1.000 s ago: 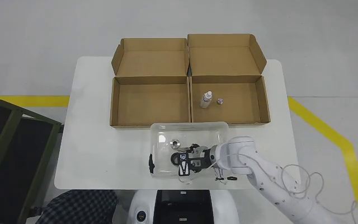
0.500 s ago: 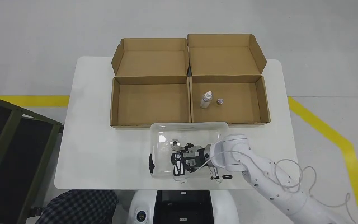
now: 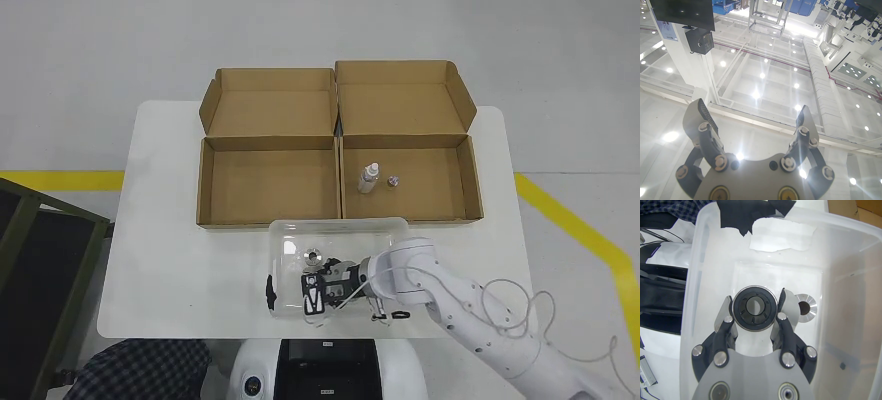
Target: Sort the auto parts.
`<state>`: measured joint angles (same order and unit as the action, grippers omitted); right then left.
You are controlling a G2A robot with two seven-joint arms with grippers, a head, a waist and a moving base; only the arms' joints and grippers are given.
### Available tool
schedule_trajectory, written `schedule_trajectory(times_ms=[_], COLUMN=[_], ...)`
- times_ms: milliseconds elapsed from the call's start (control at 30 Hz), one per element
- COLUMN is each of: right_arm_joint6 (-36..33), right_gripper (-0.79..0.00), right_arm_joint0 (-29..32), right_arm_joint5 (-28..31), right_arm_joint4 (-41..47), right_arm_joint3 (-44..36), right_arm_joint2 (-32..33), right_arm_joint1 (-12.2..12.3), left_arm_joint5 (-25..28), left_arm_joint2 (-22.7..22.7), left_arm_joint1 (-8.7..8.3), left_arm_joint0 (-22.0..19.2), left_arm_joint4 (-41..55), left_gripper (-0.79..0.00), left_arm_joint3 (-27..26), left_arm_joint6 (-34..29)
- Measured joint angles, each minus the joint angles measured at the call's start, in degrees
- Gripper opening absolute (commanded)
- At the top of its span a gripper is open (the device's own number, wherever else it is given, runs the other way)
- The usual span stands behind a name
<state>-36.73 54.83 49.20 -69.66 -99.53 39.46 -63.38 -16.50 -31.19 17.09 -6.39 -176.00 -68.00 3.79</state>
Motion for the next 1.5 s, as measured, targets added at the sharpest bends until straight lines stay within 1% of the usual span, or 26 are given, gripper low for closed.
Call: schedule_trajectory(times_ms=[67,100,400,800,1000,1267,1500], right_arm_joint6=[0.06,0.07,0.74,1.55,1.97,3.23,5.45], right_gripper=[-0.723,-0.785,-0.785,-0.785,-0.785,-0.785,-0.785], right_arm_joint0=[-0.17,-0.22,0.05,2.80,4.33,6.22,6.82], right_arm_joint5=[0.00,0.00,0.88,3.12,3.58,3.34,2.65], right_arm_joint4=[0.02,0.03,0.53,2.58,4.23,7.89,12.42], right_arm_joint3=[0.10,0.09,-0.84,-5.30,-8.57,-12.12,-13.35], right_arm_joint2=[-0.08,-0.09,1.06,6.37,11.06,19.18,23.23], right_arm_joint1=[-0.07,-0.09,0.21,2.02,3.26,4.93,5.58], left_arm_joint5=[0.00,0.00,0.00,0.00,0.00,0.00,0.00], left_arm_joint2=[0.00,0.00,0.00,0.00,0.00,0.00,0.00], left_arm_joint1=[0.00,0.00,0.00,0.00,0.00,0.00,0.00], left_arm_joint0=[0.00,0.00,0.00,0.00,0.00,0.00,0.00], left_arm_joint4=[0.00,0.00,0.00,0.00,0.00,0.00,0.00], left_gripper=[0.000,0.000,0.000,0.000,0.000,0.000,0.000], left_arm_joint3=[0.00,0.00,0.00,0.00,0.00,0.00,0.00], left_arm_joint6=[0.00,0.00,0.00,0.00,0.00,0.00,0.00])
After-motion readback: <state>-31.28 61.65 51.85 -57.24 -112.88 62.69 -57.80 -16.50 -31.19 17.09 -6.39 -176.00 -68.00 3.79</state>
